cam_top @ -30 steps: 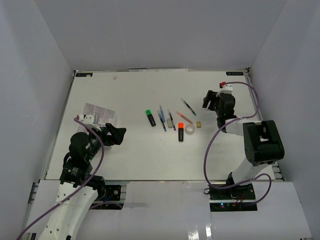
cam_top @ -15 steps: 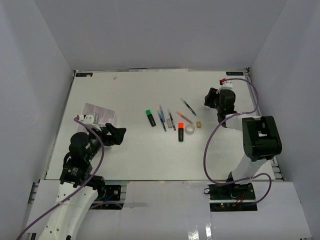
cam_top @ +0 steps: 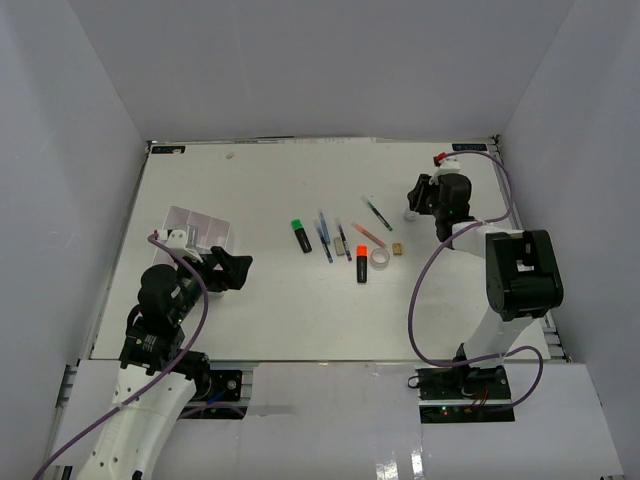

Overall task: Sort the stationery into containers
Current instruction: Pick up the stationery from the corner of the board, then place the stationery in the storage box.

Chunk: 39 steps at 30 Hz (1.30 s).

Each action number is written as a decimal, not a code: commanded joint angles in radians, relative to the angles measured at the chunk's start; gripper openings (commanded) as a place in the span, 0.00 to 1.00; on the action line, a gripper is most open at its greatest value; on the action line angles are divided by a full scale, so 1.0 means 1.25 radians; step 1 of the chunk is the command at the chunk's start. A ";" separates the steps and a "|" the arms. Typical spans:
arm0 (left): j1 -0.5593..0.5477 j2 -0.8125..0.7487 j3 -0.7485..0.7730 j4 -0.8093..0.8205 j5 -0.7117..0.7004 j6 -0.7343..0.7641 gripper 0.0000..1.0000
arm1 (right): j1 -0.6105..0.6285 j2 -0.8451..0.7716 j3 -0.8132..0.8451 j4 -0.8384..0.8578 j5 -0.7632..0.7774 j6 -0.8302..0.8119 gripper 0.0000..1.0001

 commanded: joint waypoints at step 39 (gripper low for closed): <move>-0.003 0.237 0.193 -0.158 0.205 -0.035 0.98 | 0.671 -0.024 -0.042 0.013 -0.346 -0.272 0.16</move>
